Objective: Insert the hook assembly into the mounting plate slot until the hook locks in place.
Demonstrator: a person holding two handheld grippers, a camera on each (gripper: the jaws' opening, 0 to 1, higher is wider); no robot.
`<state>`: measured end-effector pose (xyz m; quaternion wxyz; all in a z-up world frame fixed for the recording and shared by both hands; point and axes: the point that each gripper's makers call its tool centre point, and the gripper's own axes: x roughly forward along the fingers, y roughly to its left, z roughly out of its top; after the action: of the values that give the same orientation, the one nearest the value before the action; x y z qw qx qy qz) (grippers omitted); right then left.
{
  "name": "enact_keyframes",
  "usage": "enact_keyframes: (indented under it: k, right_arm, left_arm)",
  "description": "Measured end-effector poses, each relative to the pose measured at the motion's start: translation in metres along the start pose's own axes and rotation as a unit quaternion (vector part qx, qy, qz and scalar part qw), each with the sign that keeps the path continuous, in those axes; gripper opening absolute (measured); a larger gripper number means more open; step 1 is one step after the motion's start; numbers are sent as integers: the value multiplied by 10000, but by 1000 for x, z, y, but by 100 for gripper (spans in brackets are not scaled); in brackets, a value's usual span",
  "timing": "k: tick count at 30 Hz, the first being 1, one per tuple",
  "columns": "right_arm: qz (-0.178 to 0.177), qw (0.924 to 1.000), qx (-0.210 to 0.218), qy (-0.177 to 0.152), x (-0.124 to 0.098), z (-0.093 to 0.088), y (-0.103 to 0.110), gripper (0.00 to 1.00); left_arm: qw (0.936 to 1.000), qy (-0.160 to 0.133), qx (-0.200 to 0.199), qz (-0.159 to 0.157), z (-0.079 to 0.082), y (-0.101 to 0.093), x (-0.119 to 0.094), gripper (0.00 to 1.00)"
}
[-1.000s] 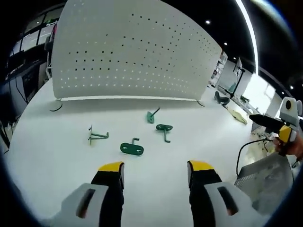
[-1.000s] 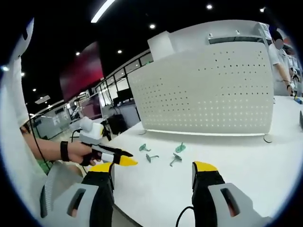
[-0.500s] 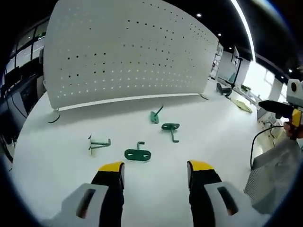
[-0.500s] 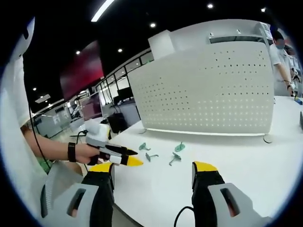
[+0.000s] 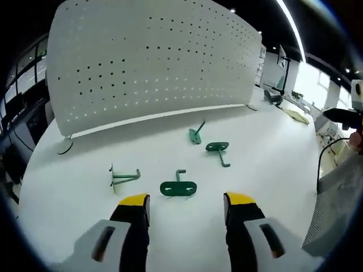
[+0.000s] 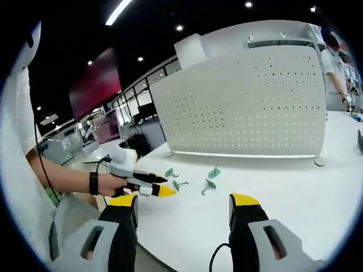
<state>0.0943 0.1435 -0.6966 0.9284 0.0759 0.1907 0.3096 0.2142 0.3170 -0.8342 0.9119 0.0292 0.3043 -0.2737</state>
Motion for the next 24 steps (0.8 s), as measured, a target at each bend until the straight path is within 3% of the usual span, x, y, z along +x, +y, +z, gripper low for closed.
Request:
enact_keyframes:
  k: [11,24]
  right_arm:
    - [-13,10000,20,46,4,0,2,66]
    - [-26,9998,-85,156,3,0,2,65]
  left_arm:
    - [9993,-77,368,-12,0,3,11,46]
    - [9988,-118,466,-54,3,3,20,35]
